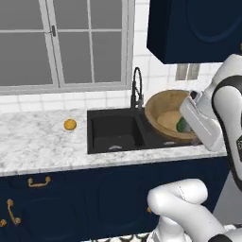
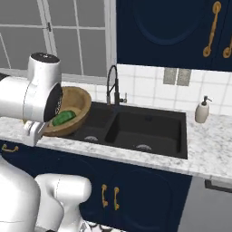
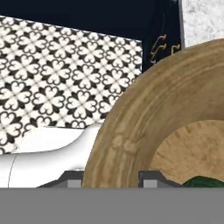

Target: Pick the broccoli from the sink and place it in the bowl. Then pick the bowl and place it in the microwave. Then close the microwave door and press the start button.

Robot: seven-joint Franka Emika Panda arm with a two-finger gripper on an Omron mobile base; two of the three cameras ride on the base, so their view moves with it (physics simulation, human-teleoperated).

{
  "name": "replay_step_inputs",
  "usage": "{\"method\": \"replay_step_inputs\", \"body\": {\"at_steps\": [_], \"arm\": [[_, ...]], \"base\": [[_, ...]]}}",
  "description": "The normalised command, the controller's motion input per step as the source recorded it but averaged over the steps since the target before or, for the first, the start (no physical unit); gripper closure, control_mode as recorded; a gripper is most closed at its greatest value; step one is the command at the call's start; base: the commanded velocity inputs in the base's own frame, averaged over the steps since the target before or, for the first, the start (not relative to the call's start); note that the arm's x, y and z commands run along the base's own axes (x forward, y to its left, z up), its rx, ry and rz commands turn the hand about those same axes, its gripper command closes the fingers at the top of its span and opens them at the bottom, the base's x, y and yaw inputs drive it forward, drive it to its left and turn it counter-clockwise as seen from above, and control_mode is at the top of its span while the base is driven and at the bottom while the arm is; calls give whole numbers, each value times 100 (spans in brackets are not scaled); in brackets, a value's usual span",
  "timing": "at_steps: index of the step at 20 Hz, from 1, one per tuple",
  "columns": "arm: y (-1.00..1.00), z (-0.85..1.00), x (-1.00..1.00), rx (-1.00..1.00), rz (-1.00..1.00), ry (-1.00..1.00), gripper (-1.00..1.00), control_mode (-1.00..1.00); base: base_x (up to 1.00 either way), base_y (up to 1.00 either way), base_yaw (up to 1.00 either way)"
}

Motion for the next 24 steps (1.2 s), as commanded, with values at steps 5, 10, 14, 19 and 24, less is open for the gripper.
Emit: {"method": "replay_step_inputs", "body": {"at_steps": [5, 10, 14, 19, 24], "arm": [[0, 0, 0, 0, 0, 0, 100, 100], [0, 0, 0, 0, 0, 0, 100, 100], [0, 0, 0, 0, 0, 0, 100, 100], [0, 0, 0, 0, 0, 0, 100, 100], [0, 0, 0, 0, 0, 0, 100, 100]], "base": [[0, 74, 79], [0, 21, 93], [0, 0, 100], [0, 0, 97], [0, 12, 89]]}}
